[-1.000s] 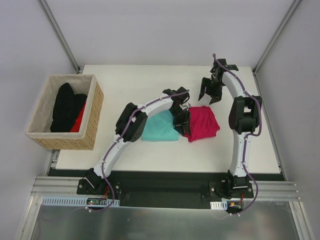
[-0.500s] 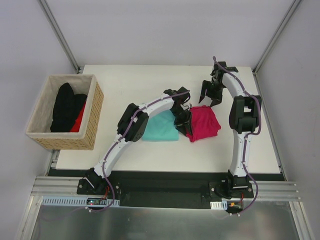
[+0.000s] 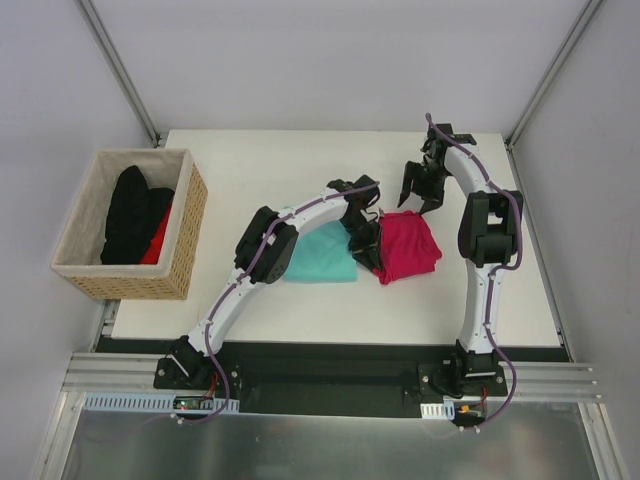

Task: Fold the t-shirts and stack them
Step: Put the neatly folded tshirt into the corner of the board with both arms

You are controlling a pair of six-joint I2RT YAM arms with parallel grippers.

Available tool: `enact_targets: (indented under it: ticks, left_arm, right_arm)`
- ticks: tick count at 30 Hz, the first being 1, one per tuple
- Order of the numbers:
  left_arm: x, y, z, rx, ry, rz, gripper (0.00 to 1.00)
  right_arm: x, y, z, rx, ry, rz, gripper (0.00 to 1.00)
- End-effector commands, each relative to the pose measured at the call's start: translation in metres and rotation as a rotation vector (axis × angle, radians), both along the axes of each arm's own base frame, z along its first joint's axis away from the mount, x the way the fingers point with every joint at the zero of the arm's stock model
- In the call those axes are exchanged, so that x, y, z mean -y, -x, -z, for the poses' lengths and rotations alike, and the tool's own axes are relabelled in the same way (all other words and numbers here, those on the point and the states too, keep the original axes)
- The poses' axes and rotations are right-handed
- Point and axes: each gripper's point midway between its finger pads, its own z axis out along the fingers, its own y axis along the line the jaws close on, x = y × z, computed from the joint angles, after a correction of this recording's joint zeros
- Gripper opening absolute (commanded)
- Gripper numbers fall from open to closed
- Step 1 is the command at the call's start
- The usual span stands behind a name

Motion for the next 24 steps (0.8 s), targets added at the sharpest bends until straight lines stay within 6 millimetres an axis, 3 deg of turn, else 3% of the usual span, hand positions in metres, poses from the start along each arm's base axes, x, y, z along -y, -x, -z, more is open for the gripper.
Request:
enact_targets:
  ticks: [1, 14, 24]
  left_arm:
    - [-0.003, 0.005, 0.005, -0.007, -0.022, 0.003, 0.22]
    - [-0.009, 0.005, 0.001, -0.007, -0.027, -0.006, 0.22]
    - [-0.018, 0.007, -0.001, -0.012, -0.046, -0.016, 0.22]
  right_arm:
    - [0.004, 0.004, -0.002, -0.008, 0.013, 0.004, 0.68]
    - [0.011, 0.023, 0.008, -0.072, 0.036, 0.005, 0.68]
    - [0.010, 0.021, 0.015, -0.096, 0.046, 0.013, 0.41]
